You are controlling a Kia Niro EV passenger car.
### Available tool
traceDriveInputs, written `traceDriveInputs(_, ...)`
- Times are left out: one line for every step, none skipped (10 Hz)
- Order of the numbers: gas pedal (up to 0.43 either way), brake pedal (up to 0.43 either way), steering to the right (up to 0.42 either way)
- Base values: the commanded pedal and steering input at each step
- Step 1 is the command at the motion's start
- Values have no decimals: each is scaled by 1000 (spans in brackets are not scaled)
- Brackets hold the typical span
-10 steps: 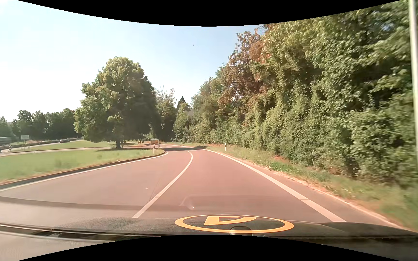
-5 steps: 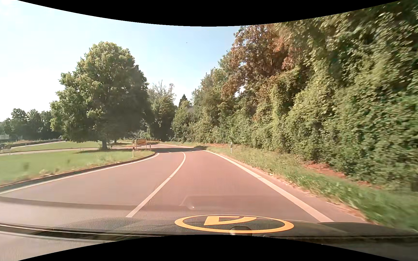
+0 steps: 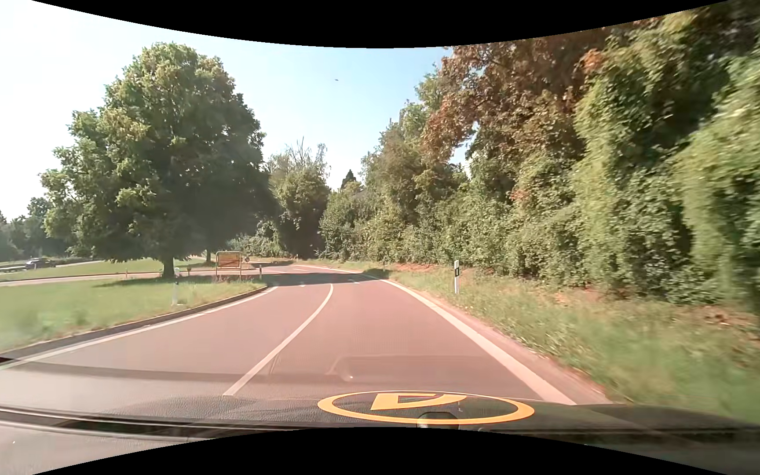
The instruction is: Follow the waypoints while adhering to traffic rules and regulations
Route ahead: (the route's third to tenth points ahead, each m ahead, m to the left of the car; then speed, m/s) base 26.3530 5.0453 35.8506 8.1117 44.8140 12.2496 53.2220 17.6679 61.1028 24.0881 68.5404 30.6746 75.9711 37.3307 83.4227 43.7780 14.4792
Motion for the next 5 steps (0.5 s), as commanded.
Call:
traceDriveInputs(150,0,-43)
traceDriveInputs(150,0,-43)
traceDriveInputs(150,0,-43)
traceDriveInputs(150,0,-44)
traceDriveInputs(138,0,-47)
